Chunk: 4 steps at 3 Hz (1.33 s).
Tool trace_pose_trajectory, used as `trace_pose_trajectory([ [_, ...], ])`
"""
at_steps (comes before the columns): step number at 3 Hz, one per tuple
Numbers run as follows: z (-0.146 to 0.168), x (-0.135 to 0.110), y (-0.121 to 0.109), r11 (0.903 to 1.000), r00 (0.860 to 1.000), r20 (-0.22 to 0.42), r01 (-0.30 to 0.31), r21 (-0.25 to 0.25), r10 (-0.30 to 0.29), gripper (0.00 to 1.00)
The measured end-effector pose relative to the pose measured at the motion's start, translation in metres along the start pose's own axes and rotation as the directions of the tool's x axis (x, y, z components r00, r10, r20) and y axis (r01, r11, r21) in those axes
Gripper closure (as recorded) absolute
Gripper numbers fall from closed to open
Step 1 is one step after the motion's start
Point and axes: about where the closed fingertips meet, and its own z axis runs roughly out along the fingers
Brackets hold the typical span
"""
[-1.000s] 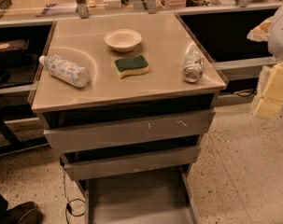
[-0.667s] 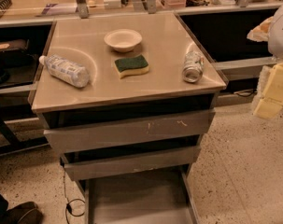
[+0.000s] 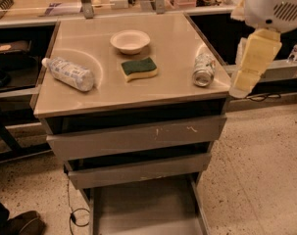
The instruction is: Place sponge into bottom drawer
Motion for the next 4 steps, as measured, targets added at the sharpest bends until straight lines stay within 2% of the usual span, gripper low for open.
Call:
trace_pose_trajectory([
  [1,0.009,-0.041,-0.020,0.9990,0.999,0.001,0.041,-0.016,-0.041,0.00],
  [2,0.024,-0.083,-0.028,0.9954,0.995,0.042,0.092,-0.025,-0.091,0.00],
  [3,0.024,-0.083,-0.028,0.9954,0.995,0.042,0.092,-0.025,-0.091,0.00],
  [4,0.034,-0.095,-0.035,0.9941,0.992,0.062,0.107,-0.018,-0.106,0.00],
])
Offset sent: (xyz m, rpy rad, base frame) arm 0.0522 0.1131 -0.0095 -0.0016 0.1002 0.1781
